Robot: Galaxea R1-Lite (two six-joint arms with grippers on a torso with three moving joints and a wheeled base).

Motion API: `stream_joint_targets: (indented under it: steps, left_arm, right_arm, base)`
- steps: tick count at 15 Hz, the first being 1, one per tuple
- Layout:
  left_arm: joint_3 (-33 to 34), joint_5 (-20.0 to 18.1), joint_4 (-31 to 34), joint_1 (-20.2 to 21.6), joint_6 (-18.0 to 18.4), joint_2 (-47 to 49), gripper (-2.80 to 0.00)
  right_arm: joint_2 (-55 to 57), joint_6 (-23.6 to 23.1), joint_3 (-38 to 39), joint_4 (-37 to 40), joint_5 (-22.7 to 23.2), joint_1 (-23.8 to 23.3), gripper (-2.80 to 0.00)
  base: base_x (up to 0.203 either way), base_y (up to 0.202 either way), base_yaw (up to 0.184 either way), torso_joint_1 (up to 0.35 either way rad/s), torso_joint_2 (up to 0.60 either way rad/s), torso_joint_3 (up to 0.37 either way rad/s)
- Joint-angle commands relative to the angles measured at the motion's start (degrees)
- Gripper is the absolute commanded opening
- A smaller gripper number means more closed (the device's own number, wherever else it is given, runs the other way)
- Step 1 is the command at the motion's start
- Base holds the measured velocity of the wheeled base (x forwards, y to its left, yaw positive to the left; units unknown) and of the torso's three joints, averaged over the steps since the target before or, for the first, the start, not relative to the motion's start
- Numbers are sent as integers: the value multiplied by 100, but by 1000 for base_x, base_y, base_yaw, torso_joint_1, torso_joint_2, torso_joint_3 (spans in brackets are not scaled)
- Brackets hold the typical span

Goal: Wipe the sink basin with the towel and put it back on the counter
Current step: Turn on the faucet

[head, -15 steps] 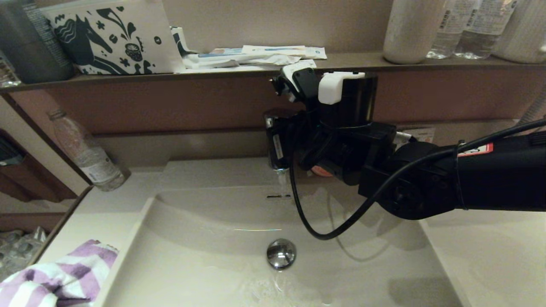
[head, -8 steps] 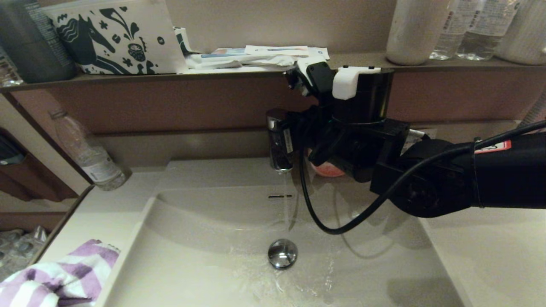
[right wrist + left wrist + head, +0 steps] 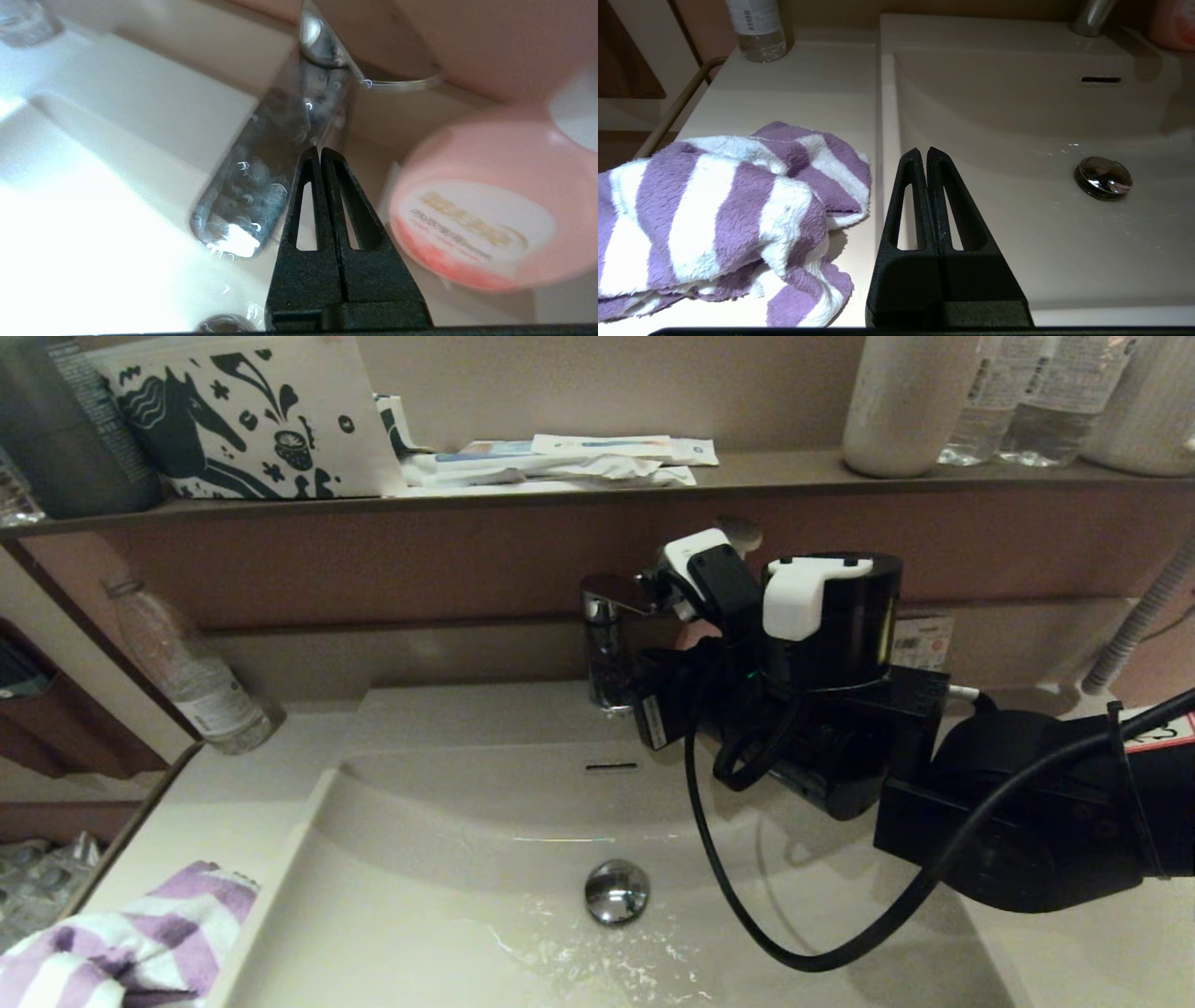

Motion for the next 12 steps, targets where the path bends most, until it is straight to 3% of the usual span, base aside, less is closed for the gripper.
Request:
stream_joint_targets:
  steps: [1, 7, 12]
  left_arm:
    - [0, 2, -7, 8, -3, -1, -280]
    - [0, 2, -7, 13, -3, -1, -280]
    - [0, 2, -7, 13, -3, -1, -280]
  right_arm:
    - [-148, -11, 190, -44, -13, -6, -280]
    - [147, -70, 210, -381, -9, -35, -280]
    - [745, -602, -306, -1063, -36, -194, -280]
  base:
    - [0, 0, 0, 0, 0, 0]
    - [0, 0, 0, 0, 0, 0]
    - [0, 0, 0, 0, 0, 0]
